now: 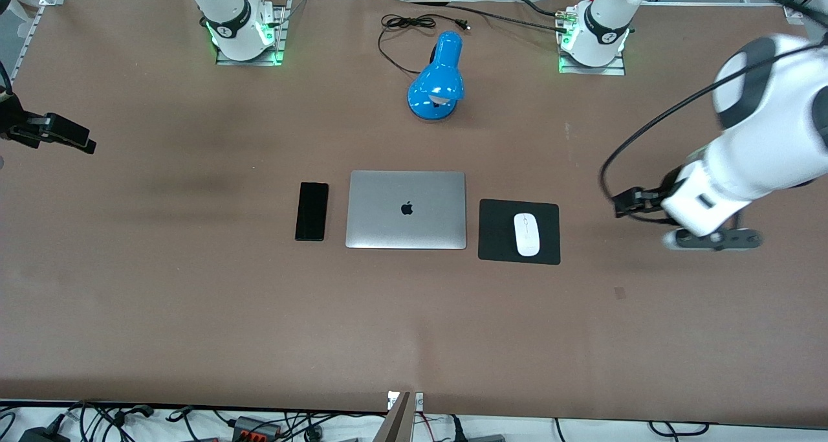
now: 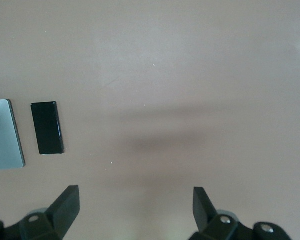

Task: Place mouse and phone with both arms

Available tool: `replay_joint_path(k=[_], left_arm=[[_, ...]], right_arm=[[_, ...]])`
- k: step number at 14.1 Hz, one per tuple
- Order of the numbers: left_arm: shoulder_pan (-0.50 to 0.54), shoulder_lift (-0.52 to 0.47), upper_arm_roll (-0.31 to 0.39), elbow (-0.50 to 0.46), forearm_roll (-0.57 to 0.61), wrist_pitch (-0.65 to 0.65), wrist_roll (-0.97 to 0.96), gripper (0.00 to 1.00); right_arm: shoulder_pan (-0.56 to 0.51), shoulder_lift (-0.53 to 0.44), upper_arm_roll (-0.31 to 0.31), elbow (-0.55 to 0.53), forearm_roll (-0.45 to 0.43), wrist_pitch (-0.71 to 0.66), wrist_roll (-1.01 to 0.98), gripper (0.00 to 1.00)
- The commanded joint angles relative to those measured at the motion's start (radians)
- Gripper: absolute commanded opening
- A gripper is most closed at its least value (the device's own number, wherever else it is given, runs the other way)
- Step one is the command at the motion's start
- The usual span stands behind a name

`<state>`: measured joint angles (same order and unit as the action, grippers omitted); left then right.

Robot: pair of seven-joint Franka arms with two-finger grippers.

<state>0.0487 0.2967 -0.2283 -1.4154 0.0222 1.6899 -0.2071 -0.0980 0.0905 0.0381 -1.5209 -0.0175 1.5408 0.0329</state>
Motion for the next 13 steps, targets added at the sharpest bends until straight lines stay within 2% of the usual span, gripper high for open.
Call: replay_joint_path(k=[1, 2, 4, 5, 11, 12, 13], left_arm=[[0.023, -0.045, -0.003, 0.007, 0.038, -0.035, 0.058, 1.0], [0.04, -0.047, -0.011, 0.05, 0.01, -0.051, 0.073, 1.0], [0.042, -0.042, 0.004, 0.136, 0.013, -0.18, 0.081, 1.0], [0.048, -0.044, 0.007, 0.148, 0.018, -0.221, 0.089, 1.0], [0.065, -0.088, 0.003, 0.087, 0.016, -0.231, 0.132, 1.0], [0.065, -0.121, 0.004, 0.038, 0.018, -0.192, 0.13, 1.0], [0.051, -0.196, 0.023, -0.071, 0.004, -0.14, 0.133, 1.0]], right_arm=[[0.0, -0.009, -0.001, 0.002, -0.013, -0.028, -0.01, 1.0], [-0.003, -0.009, -0.001, 0.002, -0.015, -0.027, -0.016, 1.0], [-0.009, -0.009, -0.003, 0.002, -0.015, -0.016, -0.022, 1.0], [-0.015, -0.008, -0.003, 0.001, -0.015, -0.01, -0.034, 1.0], [-0.02, -0.008, -0.003, 0.001, -0.015, -0.01, -0.047, 1.0], [-0.022, -0.008, -0.003, 0.001, -0.013, -0.008, -0.047, 1.0], [-0.022, -0.008, -0.003, 0.001, -0.013, -0.007, -0.047, 1.0]])
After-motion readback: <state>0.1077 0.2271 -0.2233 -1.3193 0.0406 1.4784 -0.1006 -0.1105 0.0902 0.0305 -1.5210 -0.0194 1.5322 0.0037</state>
